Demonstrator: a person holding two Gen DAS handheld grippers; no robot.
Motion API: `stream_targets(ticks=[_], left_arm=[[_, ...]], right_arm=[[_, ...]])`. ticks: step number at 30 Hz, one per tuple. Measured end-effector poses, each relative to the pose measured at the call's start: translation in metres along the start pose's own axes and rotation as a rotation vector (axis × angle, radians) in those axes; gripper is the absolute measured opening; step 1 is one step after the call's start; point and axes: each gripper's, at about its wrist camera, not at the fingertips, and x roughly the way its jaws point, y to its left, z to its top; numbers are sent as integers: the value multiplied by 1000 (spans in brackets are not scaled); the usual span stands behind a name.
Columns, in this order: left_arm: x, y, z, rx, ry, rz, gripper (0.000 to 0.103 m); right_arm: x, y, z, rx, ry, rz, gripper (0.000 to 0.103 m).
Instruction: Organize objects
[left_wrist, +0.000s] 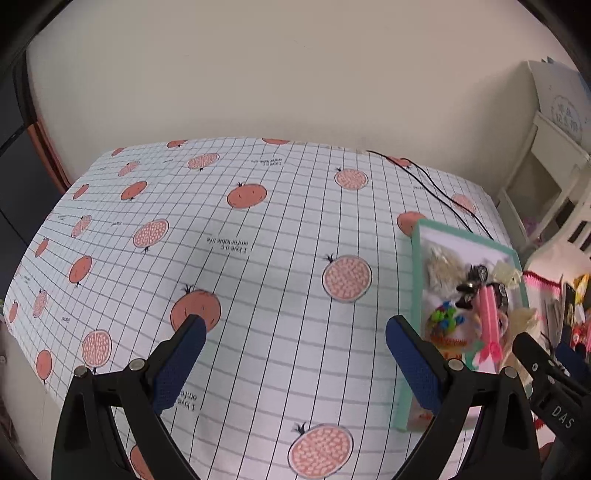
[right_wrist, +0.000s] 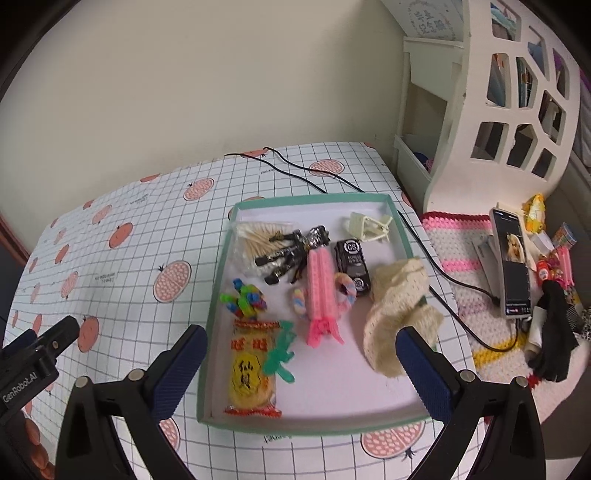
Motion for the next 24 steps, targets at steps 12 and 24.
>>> stream_targets(ticks=[12,24], left_arm=[[-14,5,-38,20,23,-22,98],[-10,9,-65,18,50,-42,98]], right_arm=[[-10,-3,-29,-17,19,-18,103],[-8,0,-66,-62,40,-43,103]])
